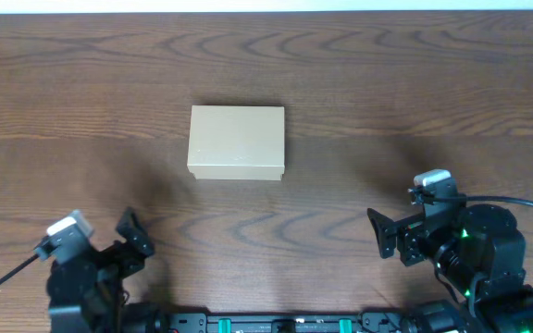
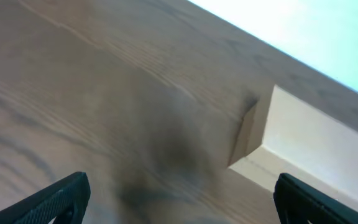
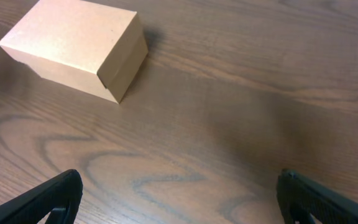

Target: Pack container

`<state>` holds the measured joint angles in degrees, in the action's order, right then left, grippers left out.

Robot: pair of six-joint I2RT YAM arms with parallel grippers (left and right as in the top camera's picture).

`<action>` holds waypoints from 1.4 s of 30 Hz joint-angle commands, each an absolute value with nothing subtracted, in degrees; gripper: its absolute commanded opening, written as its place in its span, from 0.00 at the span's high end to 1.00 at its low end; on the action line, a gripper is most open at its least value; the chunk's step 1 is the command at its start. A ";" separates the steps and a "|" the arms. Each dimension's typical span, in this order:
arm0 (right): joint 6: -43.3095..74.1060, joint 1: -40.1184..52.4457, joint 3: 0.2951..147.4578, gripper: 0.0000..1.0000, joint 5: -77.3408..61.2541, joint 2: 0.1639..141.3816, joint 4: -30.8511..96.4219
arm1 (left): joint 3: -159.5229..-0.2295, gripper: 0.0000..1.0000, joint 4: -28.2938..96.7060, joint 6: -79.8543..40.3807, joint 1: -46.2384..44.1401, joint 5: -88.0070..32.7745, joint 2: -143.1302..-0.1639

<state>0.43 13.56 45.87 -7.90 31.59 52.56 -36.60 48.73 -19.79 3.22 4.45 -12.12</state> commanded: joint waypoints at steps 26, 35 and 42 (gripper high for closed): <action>1.23 13.04 45.47 0.01 -7.73 31.40 52.56 | -9.45 0.05 43.03 -5.93 1.85 4.51 -0.19; 1.23 13.04 45.47 0.01 -7.73 31.40 52.58 | -9.43 0.05 43.13 0.95 1.85 6.20 -0.19; 1.23 13.04 45.47 0.01 -7.73 31.40 52.58 | -9.45 0.05 43.05 1.13 1.85 6.17 -0.21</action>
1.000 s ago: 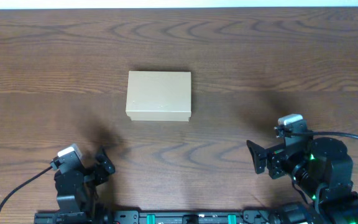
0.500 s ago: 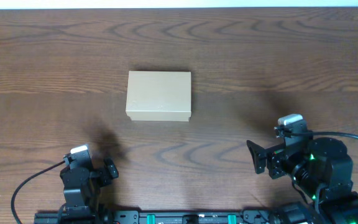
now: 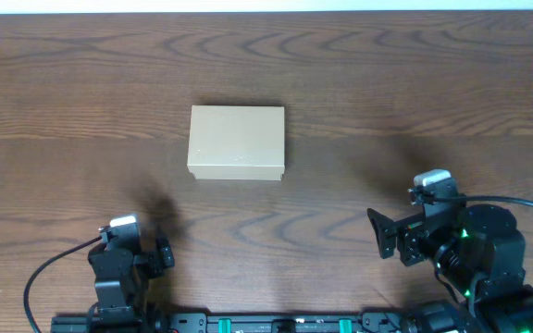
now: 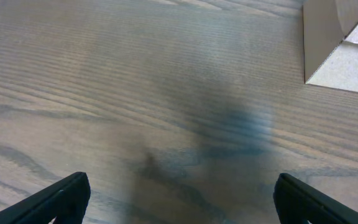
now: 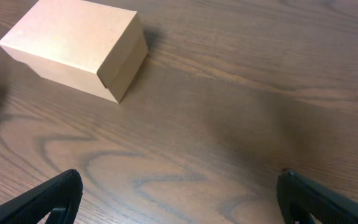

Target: Pack container

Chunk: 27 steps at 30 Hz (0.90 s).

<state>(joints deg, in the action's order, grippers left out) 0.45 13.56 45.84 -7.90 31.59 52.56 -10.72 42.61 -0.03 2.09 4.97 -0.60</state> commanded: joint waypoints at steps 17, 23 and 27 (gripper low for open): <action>1.23 12.78 37.58 0.01 2.42 21.80 52.21 | -9.45 0.05 43.05 1.13 1.85 6.17 -0.21; 1.26 10.37 23.14 0.01 2.50 8.99 46.22 | -9.45 0.04 43.05 1.13 1.85 6.17 -0.21; 1.30 9.91 16.93 0.01 2.57 4.89 41.15 | -9.45 0.05 43.05 1.13 1.85 6.17 -0.21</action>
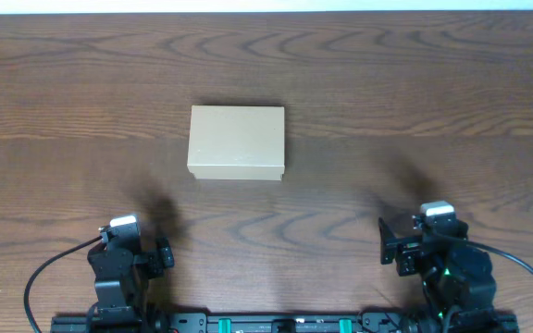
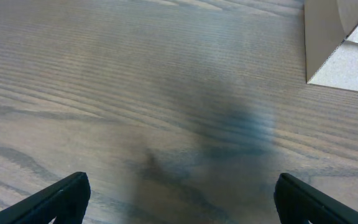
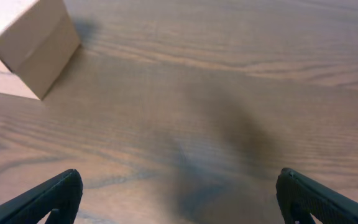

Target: Pack container

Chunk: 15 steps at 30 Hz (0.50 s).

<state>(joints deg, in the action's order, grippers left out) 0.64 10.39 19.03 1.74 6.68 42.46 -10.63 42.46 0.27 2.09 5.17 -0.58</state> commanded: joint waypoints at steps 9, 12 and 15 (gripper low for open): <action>8.10 8.51 8.97 0.01 5.85 0.30 37.17 | -9.43 0.05 43.05 1.13 1.85 6.17 -0.21; 8.10 6.09 8.99 0.01 5.78 0.30 37.98 | -9.43 0.05 43.05 1.13 1.85 6.17 -0.21; 8.10 4.27 9.10 0.01 5.56 0.30 39.53 | -9.43 0.05 43.05 1.13 1.85 6.17 -0.21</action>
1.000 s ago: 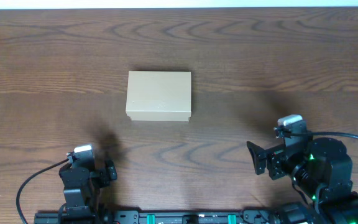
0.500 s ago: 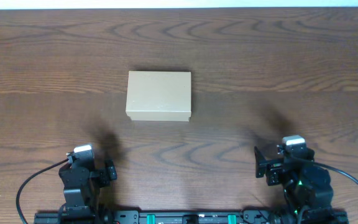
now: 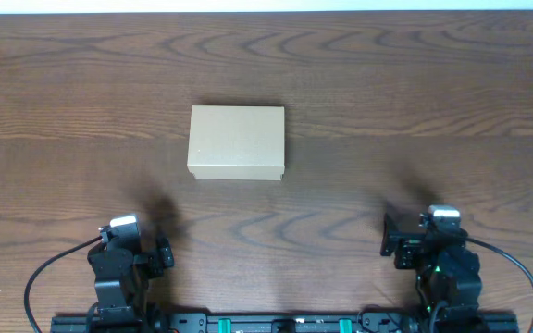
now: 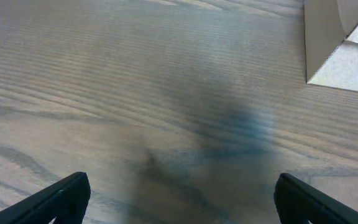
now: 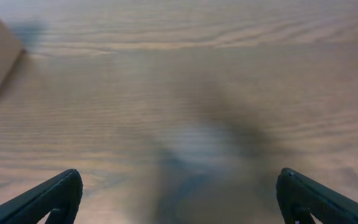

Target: Pack container

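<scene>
A closed tan cardboard box [image 3: 237, 141] rests on the wooden table [image 3: 387, 83], left of centre. One of its corners shows at the upper right of the left wrist view [image 4: 340, 43], and its edge at the far left of the right wrist view. My left gripper [image 3: 130, 254] sits folded at the near left edge, open, with nothing between its fingers [image 4: 64, 196]. My right gripper [image 3: 424, 250] sits folded at the near right edge, open and empty, its fingers [image 5: 316, 199] wide apart.
Only bare wood grain lies around the box. A white surface borders the table's far edge [image 3: 266, 6]. A black rail with green marks [image 3: 276, 324] runs along the near edge between the two arm bases.
My right arm has drawn slightly further back and turned toward the near edge; the box has slid almost out of its wrist view. The left arm and the box are unchanged.
At first both arms stood out from the near edge, open, with the box closed on the table. Then the left arm was folded back at the near left. After that the right arm was pulled back too, and now both rest at the near edge.
</scene>
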`<state>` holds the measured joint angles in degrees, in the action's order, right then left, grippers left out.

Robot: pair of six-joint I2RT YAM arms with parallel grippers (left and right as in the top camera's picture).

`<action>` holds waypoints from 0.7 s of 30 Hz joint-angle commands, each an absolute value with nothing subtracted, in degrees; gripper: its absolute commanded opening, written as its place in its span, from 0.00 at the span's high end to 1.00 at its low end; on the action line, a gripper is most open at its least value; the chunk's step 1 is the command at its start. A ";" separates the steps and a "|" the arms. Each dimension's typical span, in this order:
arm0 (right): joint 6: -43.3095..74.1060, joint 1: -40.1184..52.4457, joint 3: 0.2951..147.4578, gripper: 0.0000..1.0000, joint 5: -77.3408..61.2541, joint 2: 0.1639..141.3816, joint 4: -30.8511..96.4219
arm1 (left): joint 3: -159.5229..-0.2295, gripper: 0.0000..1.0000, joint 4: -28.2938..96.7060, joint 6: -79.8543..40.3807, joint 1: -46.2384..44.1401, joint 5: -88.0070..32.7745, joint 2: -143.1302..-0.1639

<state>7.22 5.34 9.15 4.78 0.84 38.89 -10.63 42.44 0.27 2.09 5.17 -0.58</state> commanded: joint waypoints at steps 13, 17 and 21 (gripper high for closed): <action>8.12 3.90 9.26 0.01 5.54 0.32 41.45 | -9.45 0.05 43.05 1.13 1.85 6.17 -0.21; 8.12 3.90 9.26 0.01 5.54 0.32 41.45 | -9.43 0.05 43.05 1.13 1.85 6.17 -0.21; 8.10 3.90 9.26 0.01 5.54 0.32 41.45 | -9.43 0.05 43.05 1.13 1.85 6.17 -0.21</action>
